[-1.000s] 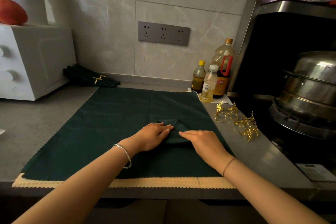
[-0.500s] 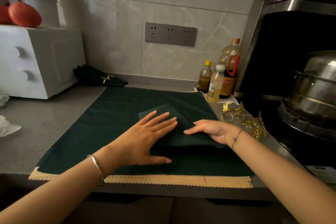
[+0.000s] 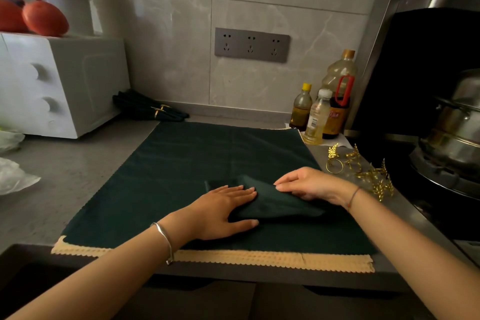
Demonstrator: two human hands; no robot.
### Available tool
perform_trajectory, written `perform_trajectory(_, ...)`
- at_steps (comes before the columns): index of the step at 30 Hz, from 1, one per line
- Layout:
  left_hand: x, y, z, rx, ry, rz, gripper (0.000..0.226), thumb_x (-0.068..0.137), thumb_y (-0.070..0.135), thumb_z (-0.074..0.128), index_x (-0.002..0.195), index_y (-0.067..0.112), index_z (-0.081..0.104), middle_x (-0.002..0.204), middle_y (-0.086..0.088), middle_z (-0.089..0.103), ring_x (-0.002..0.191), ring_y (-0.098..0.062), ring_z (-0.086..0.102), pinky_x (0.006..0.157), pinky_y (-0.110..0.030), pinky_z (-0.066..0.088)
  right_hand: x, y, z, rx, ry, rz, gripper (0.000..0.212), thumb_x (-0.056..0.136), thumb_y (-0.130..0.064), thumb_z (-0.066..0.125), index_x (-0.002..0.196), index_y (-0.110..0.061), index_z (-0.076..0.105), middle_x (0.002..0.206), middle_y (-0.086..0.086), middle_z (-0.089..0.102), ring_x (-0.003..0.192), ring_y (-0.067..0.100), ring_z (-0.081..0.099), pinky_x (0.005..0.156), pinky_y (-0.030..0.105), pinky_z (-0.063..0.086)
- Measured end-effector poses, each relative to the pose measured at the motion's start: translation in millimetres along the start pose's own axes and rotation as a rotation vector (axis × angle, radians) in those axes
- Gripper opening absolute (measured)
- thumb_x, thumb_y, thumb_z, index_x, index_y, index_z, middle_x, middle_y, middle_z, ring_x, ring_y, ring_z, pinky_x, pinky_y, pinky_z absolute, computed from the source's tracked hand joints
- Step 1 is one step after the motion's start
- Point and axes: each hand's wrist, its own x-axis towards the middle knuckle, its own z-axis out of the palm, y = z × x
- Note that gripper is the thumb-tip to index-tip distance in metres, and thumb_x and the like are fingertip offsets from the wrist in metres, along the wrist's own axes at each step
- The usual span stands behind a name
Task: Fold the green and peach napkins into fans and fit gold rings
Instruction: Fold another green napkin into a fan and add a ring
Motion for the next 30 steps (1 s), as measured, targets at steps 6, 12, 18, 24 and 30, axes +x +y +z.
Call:
perform_trajectory(6,2,1,1,0.061,0.008,0.04,0.065,0.09,0.067,0.031,0.148,0.045,0.012,0.157,0.014,0.012,0.144,-0.004,0.008,0.114,-0.025,-0.002,-44,16,20,-0.437,0.338,-0.516,0.022,0.086,-0.036,0.064,0.108,-0.034,0.065,0.102,-0.024,0.06,0.097,-0.006,0.055,0.085,0.012,0.045)
perform_trajectory(12,9,5,-6,0.149,-0.007,0.055,0.058,0.091,0.065,0.032,0.145,0.047,0.023,0.156,0.011,0.02,0.143,-0.007,0.017,0.113,-0.026,0.002,-51,37,40,-0.717,0.361,-0.662,0.031,0.087,-0.03,0.062,0.119,-0.027,0.063,0.111,-0.015,0.062,0.104,0.001,0.053,0.09,0.019,0.045)
perform_trajectory(18,10,-11,-12,0.089,0.042,0.094,0.05,0.09,0.058,0.047,0.138,0.045,0.04,0.148,0.018,0.036,0.136,-0.001,0.031,0.115,-0.024,0.018,-43,39,48,-0.641,0.49,-0.596,0.023,0.086,-0.026,0.064,0.109,-0.026,0.066,0.102,-0.015,0.063,0.094,0.001,0.057,0.082,0.014,0.044)
perform_trajectory(24,15,-26,-23,-0.328,0.229,-0.049,0.01,0.08,0.04,0.07,0.085,0.033,0.067,0.077,0.014,0.067,0.065,0.003,0.061,0.06,-0.013,0.048,-33,36,37,-0.286,0.477,-0.375,0.021,0.082,-0.028,0.071,0.103,-0.024,0.069,0.082,-0.021,0.058,0.073,-0.01,0.055,0.063,0.003,0.04)
perform_trajectory(30,47,-41,-25,-0.419,0.264,-0.202,0.033,0.076,0.046,0.072,0.086,0.015,0.069,0.076,-0.002,0.069,0.064,-0.017,0.063,0.058,-0.029,0.052,-16,29,19,0.035,0.299,-0.199,0.018,0.075,-0.02,0.077,0.087,-0.023,0.064,0.084,-0.003,0.067,0.075,0.003,0.062,0.07,0.012,0.049)
